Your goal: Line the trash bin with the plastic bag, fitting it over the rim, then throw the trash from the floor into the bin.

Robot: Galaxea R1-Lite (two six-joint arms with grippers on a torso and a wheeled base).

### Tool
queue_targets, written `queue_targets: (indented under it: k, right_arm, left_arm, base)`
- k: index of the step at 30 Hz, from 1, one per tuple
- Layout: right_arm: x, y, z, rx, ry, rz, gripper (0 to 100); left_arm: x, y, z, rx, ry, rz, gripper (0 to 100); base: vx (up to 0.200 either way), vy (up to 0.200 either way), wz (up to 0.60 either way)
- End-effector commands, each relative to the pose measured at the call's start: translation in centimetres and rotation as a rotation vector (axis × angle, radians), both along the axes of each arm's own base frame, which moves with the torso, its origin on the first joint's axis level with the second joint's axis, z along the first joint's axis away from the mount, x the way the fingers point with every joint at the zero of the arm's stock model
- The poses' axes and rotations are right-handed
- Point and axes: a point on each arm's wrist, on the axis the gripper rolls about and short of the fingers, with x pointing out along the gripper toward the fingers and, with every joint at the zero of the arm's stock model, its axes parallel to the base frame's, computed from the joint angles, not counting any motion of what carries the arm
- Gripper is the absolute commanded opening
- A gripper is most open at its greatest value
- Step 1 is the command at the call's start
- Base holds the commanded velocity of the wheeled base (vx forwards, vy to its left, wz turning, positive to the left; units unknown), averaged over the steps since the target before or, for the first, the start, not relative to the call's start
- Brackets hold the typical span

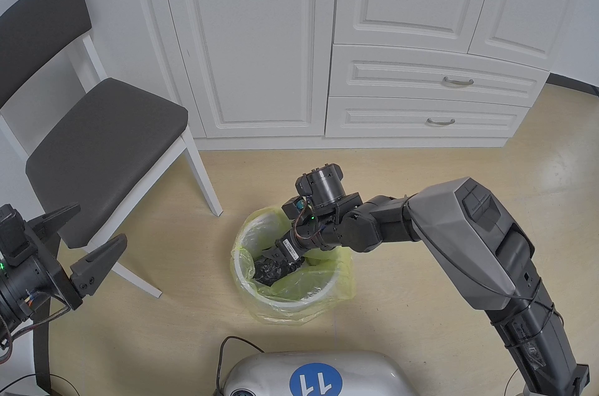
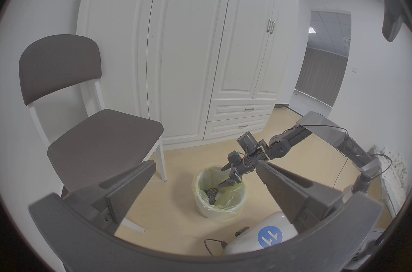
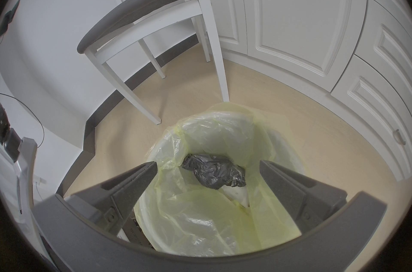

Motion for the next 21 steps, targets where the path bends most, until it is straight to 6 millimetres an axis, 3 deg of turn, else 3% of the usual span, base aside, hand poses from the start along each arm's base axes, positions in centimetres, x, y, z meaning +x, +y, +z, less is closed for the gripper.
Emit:
queue_targets:
  k: [1,4,7,8,9,11,14,18,20,21]
  right_arm:
    - [-0.3,-0.2,2.2,0.021,-0.027,-0.006,100]
    - [-0.6,-0.5,3.6,0.017,-0.048,-0.027,100]
    - [-1.9,-1.9,6.6,-0.001,-0.072,-0.123,100]
    - [-1.9,-1.9,6.6,-0.001,-0.072,-0.123,100]
    - [-3.1,-3.1,8.1,0.012,-0.056,-0.182,100]
    - [-4.0,-4.1,9.1,0.021,-0.042,-0.211,100]
    - [-6.3,-8.2,11.8,0.024,-0.025,-0.282,100]
    - [-8.2,-12.1,14.9,0.066,-0.116,-0.380,100]
    - [-8.5,-12.8,15.7,0.087,-0.147,-0.401,100]
    - [-9.4,-14.7,17.2,0.147,-0.207,-0.445,100]
  left_arm:
    - [0.0,0.0,0.0,0.000,-0.002,0.002,100]
    - [0.0,0.0,0.0,0.000,0.000,0.002,100]
    - [0.0,0.0,-0.2,0.002,0.007,0.001,100]
    - [0.0,0.0,-0.2,0.002,0.007,0.001,100]
    - [0.0,0.0,-0.3,0.004,0.013,-0.002,100]
    - [0.1,0.0,-0.4,0.005,0.019,-0.002,100]
    - [0.1,0.0,-0.5,0.006,0.022,-0.002,100]
    - [-0.3,0.1,-0.2,-0.010,-0.009,0.004,100]
    - [-0.6,0.2,-0.2,-0.012,-0.023,0.006,100]
    - [-1.6,0.4,0.0,-0.022,-0.070,0.004,100]
  base:
    - [0.000,0.000,0.00]
    - [0.000,0.000,0.00]
    - [0.000,0.000,0.00]
    - [0.000,0.000,0.00]
    - [0.000,0.000,0.00]
    - [0.000,0.000,0.00]
    - [0.000,0.000,0.00]
    - [0.000,0.000,0.00]
    - [0.000,0.000,0.00]
    - [0.000,0.000,0.00]
